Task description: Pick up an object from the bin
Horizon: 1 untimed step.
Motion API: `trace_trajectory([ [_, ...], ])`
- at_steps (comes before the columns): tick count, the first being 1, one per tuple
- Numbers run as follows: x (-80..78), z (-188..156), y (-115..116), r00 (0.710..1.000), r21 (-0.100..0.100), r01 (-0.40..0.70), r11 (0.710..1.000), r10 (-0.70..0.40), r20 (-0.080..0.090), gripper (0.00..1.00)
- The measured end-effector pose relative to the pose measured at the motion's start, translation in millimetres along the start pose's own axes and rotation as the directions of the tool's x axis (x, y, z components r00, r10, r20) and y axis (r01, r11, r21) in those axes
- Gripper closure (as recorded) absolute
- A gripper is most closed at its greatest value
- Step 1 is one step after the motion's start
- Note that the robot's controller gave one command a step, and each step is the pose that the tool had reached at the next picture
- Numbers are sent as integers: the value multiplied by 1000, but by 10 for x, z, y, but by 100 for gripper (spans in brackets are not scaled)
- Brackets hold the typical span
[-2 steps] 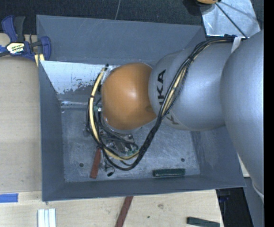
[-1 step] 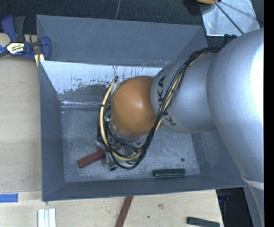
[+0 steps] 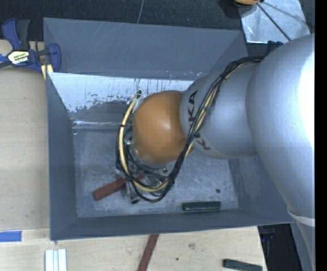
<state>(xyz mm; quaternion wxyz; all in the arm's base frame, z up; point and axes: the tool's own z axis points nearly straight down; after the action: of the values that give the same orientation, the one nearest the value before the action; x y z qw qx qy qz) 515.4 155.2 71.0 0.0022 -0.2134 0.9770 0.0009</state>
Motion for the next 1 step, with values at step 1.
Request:
trace_trajectory([
  [1, 155, -1886, -418, 999, 4, -47, 999, 47, 6, 100],
])
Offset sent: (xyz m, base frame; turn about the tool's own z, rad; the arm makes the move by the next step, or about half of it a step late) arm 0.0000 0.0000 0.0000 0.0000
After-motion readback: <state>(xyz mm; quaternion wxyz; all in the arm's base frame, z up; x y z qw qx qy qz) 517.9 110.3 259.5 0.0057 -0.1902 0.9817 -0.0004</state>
